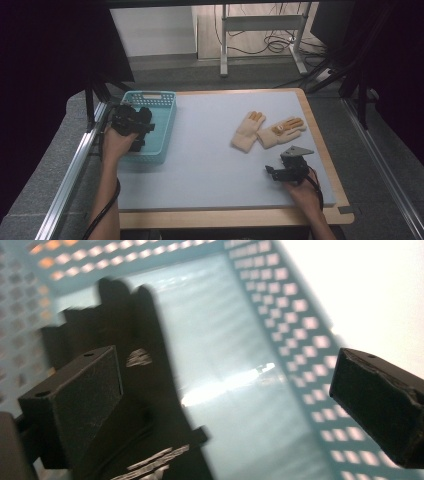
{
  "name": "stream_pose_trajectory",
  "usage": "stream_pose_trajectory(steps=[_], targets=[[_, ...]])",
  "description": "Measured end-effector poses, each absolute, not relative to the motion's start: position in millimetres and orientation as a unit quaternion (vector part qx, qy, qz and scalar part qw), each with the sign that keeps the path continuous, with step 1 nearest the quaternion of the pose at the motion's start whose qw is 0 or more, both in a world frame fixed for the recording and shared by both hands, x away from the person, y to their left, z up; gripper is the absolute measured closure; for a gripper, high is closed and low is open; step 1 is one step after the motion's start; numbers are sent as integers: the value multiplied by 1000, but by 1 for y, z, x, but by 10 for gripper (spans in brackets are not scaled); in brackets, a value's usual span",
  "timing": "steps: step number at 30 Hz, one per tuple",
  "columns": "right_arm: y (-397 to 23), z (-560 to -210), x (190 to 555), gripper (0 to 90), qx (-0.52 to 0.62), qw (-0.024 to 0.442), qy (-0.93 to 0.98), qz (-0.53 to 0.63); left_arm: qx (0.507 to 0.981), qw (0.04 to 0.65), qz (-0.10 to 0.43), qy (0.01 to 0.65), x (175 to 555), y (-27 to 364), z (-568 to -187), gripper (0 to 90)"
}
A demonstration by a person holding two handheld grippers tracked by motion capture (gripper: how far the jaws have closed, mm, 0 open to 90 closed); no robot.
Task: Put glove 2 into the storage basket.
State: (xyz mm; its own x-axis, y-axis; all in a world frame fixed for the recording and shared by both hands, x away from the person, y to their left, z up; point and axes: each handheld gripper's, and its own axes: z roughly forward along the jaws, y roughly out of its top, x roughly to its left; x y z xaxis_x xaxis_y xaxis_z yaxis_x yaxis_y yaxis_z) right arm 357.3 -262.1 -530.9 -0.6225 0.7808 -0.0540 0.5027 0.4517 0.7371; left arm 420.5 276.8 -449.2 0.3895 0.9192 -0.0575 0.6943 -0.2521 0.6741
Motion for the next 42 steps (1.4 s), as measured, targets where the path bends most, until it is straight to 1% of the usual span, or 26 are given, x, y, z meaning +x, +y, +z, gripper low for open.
stream_pose_trajectory(steps=[3,7,9,11,12,16,18,20,23,24,28,29,31,32,33,34,35,37,42], targets=[[-262,-531,357,225,387,197,829,352,777,327,178,507,416,266,-449,12],[-262,-531,357,225,387,197,829,353,802,332,173,466,409,234,-451,12],[-262,-531,357,225,387,197,829,353,804,333,172,462,408,230,-451,12],[-262,-531,357,225,387,197,829,353,811,341,168,445,404,214,-451,12],[-262,-531,357,225,387,197,829,353,811,341,168,445,404,214,-451,12],[-262,-531,357,225,387,197,829,353,820,351,163,422,393,189,-452,10],[-262,-531,357,225,387,197,829,353,822,355,162,416,389,185,-452,9],[-262,-531,357,225,387,197,829,353,823,378,149,398,375,170,-454,8],[-262,-531,357,225,387,197,829,352,826,385,142,385,365,160,-457,8],[-262,-531,357,225,387,198,829,351,829,391,140,374,355,151,-462,3],[-262,-531,357,219,388,198,829,352,831,390,148,367,341,143,-472,2],[-262,-531,357,219,388,198,828,352,832,386,150,370,332,141,-483,3],[-262,-531,357,218,388,198,829,352,832,385,146,372,328,141,-489,2],[-262,-531,358,217,388,198,828,352,834,379,147,373,320,141,-504,1],[-262,-531,357,215,388,198,828,352,834,379,147,373,320,141,-504,0],[-262,-531,357,212,389,199,828,351,834,373,150,378,315,142,-514,0],[-262,-531,357,212,389,199,828,351,834,373,150,378,315,142,-514,0],[-262,-531,357,206,390,200,828,350,827,379,146,390,311,146,-527,1],[-262,-531,357,205,390,201,828,350,830,357,161,398,307,148,-541,1]])
